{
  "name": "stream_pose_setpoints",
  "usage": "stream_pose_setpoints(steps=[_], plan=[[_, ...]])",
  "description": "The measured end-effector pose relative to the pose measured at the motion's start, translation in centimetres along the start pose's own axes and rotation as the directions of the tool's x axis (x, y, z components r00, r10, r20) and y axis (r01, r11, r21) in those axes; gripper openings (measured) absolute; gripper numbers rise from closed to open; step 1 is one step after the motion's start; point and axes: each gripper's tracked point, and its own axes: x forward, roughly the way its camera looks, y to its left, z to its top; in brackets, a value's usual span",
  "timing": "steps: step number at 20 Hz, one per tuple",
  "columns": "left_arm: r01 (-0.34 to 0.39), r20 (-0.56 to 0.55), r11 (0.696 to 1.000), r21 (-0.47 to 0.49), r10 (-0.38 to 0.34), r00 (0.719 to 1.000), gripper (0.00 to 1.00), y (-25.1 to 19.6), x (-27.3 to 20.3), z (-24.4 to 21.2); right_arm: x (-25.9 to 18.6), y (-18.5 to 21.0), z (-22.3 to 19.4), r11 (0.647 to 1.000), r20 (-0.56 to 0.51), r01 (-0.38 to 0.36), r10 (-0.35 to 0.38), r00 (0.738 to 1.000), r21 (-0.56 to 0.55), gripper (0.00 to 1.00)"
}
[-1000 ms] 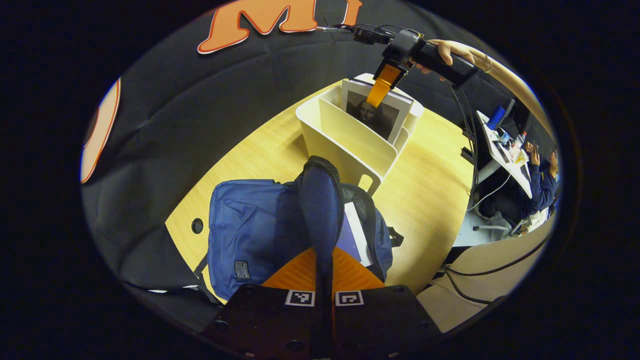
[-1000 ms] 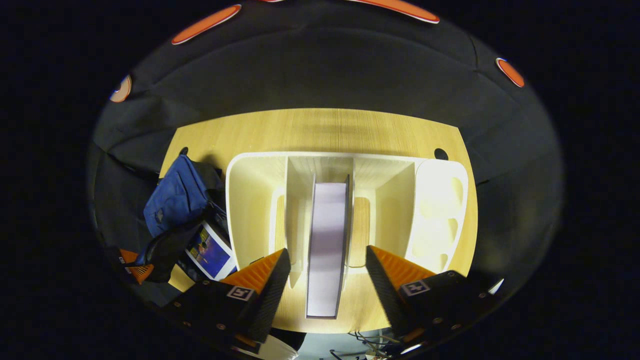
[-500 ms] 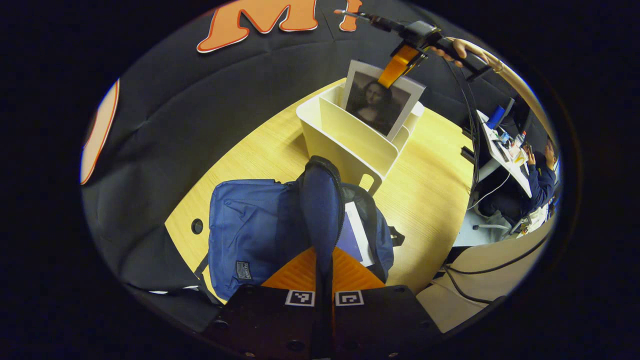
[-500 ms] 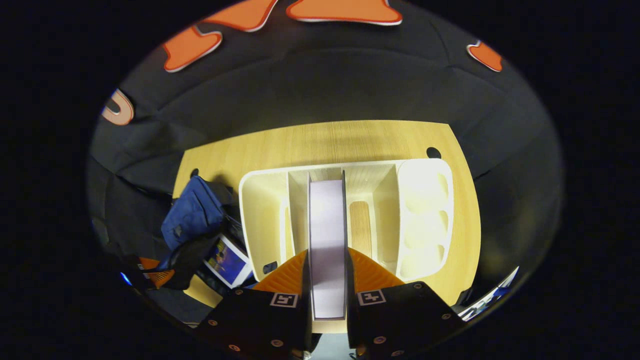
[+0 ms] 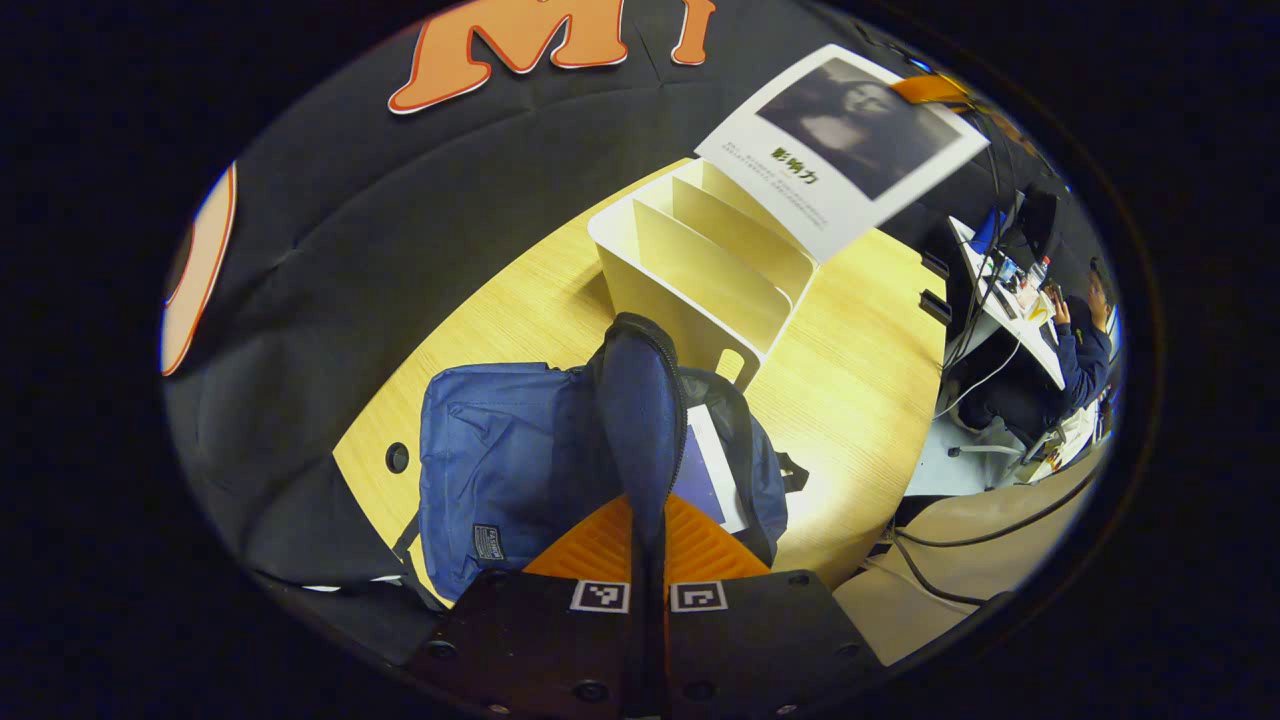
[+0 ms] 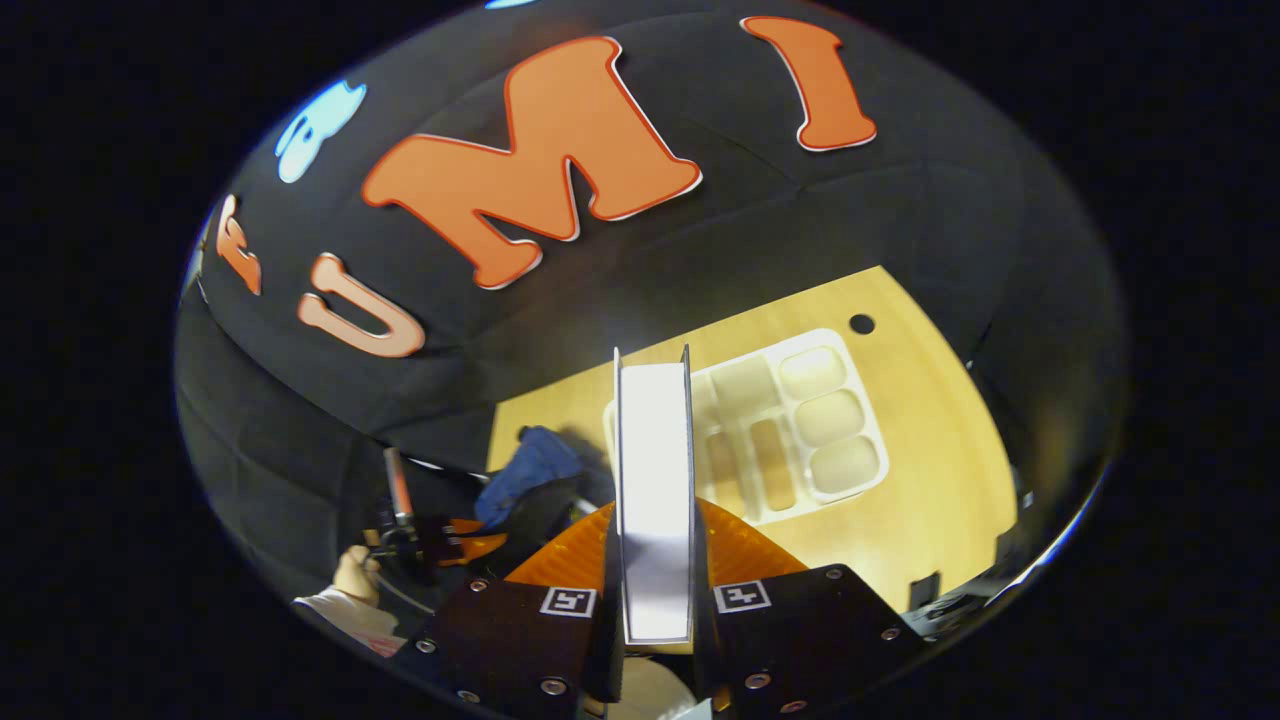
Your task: Open the schoolbag, grab two books from the bookshelf and put them into the schoolbag.
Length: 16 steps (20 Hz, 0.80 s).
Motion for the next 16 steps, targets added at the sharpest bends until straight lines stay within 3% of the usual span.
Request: stream_pose_setpoints(steps=[4, 7, 13, 15, 16], plan=[[-0.014, 0.003, 1.0, 0.019, 0.014, 1.0, 0.01, 0.1, -0.2, 0.1, 1.3, 0.4, -5.6, 0.985, 0.06, -0.121, 0.114, 0.992, 0.126, 0.28], [-0.022, 0.003, 0.999, 0.029, 0.022, 1.0, 0.01, -0.1, -0.3, 0.1, 4.8, 0.3, -10.9, 0.94, 0.082, -0.222, 0.207, 0.975, 0.259, 0.28], [-0.03, 0.0, 0.997, 0.068, 0.03, 1.0, 0.01, -0.3, -0.1, 0.1, 14.5, -0.6, -20.2, 0.857, 0.075, -0.264, 0.258, 0.963, 0.443, 0.28], [-0.025, 0.002, 0.997, 0.072, 0.025, 1.0, 0.01, -0.6, -0.2, 0.3, 17.7, 0.0, -21.4, 0.856, 0.076, -0.267, 0.261, 0.962, 0.443, 0.28], [-0.024, 0.001, 0.997, 0.073, 0.024, 1.0, 0.08, -0.7, -0.1, 0.3, 19.2, 0.5, -21.8, 0.859, 0.076, -0.268, 0.261, 0.962, 0.436, 0.28]])
